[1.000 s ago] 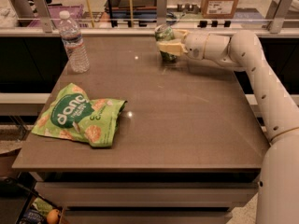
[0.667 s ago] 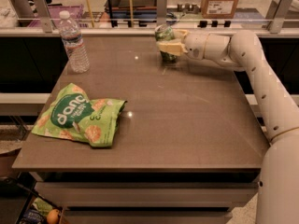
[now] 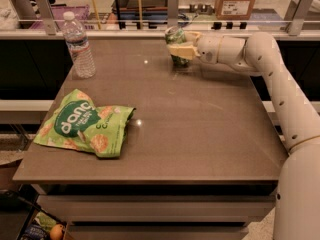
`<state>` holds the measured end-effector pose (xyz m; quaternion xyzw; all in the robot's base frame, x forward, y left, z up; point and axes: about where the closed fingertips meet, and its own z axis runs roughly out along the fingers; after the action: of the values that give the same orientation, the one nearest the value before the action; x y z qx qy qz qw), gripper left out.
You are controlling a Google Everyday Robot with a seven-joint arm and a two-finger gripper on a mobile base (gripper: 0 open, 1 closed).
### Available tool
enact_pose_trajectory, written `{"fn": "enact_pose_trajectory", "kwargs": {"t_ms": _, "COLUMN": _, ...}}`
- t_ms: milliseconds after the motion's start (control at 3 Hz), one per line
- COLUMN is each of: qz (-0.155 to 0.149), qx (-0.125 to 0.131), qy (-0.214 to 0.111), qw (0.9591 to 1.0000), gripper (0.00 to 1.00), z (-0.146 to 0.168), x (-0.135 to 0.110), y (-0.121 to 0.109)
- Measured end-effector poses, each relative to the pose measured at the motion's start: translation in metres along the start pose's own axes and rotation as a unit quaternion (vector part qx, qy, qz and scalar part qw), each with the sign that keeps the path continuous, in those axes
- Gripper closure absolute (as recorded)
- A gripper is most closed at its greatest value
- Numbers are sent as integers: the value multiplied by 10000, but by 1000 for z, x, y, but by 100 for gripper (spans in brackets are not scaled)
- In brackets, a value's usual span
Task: Place green can upright
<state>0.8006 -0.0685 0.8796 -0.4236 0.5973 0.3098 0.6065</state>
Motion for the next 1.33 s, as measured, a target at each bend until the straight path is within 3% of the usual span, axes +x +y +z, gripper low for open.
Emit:
{"fn": "enact_pose_trajectory", "kwargs": {"t_ms": 1000, "qz": 0, "qx": -3, "qy": 0, "qw": 10000, "gripper": 13, "z": 0, "x": 0, "y": 0}}
{"fn": "enact_pose_trajectory", "kwargs": {"t_ms": 1333, "qz": 4, "qx": -33, "qy": -5, "qw": 10000, "gripper": 0, "z": 4, "x": 0, "y": 2}}
